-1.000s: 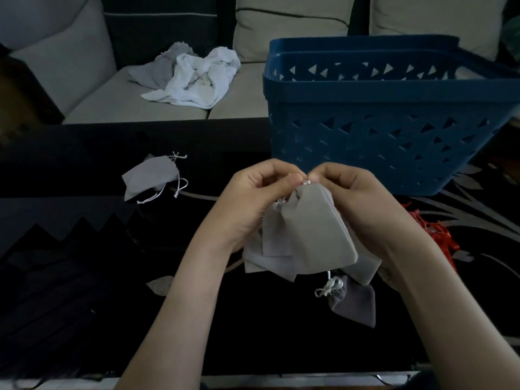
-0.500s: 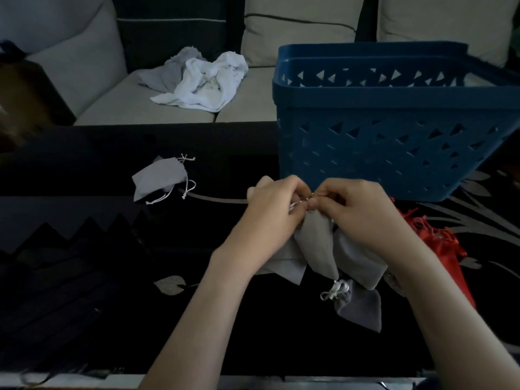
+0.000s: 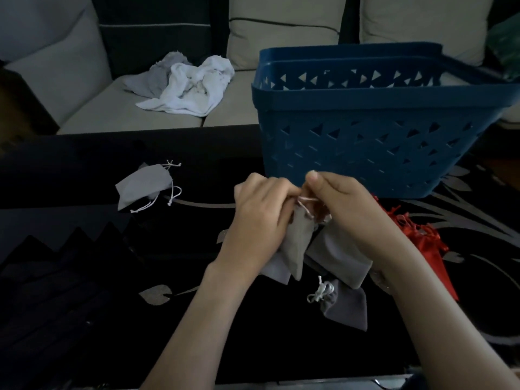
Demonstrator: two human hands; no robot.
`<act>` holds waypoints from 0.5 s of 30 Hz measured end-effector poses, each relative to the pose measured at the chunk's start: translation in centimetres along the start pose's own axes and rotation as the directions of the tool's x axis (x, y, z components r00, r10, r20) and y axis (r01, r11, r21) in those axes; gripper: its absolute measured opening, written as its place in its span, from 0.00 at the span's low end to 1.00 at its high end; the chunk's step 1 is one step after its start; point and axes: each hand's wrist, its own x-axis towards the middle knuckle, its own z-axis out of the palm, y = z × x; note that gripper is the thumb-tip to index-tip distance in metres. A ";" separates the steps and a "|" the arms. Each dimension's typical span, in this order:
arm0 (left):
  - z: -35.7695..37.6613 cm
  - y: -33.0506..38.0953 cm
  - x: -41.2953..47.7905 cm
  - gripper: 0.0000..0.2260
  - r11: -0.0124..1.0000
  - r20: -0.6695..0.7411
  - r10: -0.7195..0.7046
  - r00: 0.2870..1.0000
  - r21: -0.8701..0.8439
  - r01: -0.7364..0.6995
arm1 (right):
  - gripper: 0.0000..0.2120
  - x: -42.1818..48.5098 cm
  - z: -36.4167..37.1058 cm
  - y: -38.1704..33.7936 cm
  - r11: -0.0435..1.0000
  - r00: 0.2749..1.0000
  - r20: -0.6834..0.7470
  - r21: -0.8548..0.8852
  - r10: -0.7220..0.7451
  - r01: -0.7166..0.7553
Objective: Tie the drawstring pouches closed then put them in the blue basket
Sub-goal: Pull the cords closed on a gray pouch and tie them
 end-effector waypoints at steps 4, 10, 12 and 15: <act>0.2 0.1 -0.2 0.07 1.000 -0.061 0.008 0.998 -0.025 -0.010 | 0.05 0.2 -0.5 0.4 0.994 0.998 0.054 -0.109 -0.024 0.029; 0.1 0.1 -0.1 0.04 0.999 -0.121 -0.048 0.992 -0.024 0.046 | 0.06 0.0 0.2 0.2 0.991 0.993 0.003 -0.052 -0.122 0.122; 0.0 0.1 0.0 0.05 0.999 -0.143 -0.036 0.989 0.019 0.039 | 0.05 -0.1 0.2 0.1 0.984 0.986 -0.039 -0.080 -0.163 0.160; -0.2 0.3 0.1 0.06 0.995 -0.210 -0.027 0.977 0.087 0.046 | 0.05 -0.2 0.3 0.1 0.964 0.971 -0.044 -0.141 -0.233 0.225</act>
